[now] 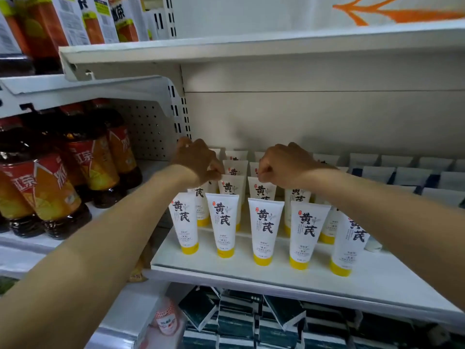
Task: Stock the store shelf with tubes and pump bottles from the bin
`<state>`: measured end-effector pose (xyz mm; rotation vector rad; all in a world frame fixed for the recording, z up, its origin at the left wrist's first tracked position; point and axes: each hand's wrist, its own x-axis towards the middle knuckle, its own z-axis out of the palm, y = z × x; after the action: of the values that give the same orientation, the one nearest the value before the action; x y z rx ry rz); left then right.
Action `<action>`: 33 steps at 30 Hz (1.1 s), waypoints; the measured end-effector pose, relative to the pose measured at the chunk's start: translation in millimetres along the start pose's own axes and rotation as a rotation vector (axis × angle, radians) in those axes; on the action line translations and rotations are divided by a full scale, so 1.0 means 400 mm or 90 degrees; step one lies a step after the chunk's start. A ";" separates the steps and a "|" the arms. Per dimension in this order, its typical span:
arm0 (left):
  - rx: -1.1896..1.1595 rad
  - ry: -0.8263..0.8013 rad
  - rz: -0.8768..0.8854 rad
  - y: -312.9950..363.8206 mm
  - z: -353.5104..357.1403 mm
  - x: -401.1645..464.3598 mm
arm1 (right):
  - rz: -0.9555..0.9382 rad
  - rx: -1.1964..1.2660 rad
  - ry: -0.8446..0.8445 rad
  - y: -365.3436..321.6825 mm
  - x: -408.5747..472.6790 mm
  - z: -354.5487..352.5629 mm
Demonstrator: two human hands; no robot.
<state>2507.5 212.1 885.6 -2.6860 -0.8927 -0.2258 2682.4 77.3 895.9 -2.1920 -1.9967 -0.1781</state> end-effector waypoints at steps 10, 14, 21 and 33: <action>0.007 0.011 0.010 -0.003 0.006 0.003 | 0.008 -0.004 -0.002 0.001 -0.012 -0.001; 0.000 0.000 0.000 -0.001 0.005 0.005 | 0.013 -0.012 -0.005 0.003 -0.015 -0.002; -0.048 0.002 -0.019 0.001 -0.005 0.000 | 0.033 0.008 0.003 0.002 -0.025 -0.008; -0.535 0.209 -0.089 0.057 -0.105 -0.089 | 0.127 0.122 0.091 -0.050 -0.103 -0.082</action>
<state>2490.8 160.8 911.1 -3.1377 -1.0362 -1.2848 2659.3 32.1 920.5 -2.1715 -1.6380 -0.1075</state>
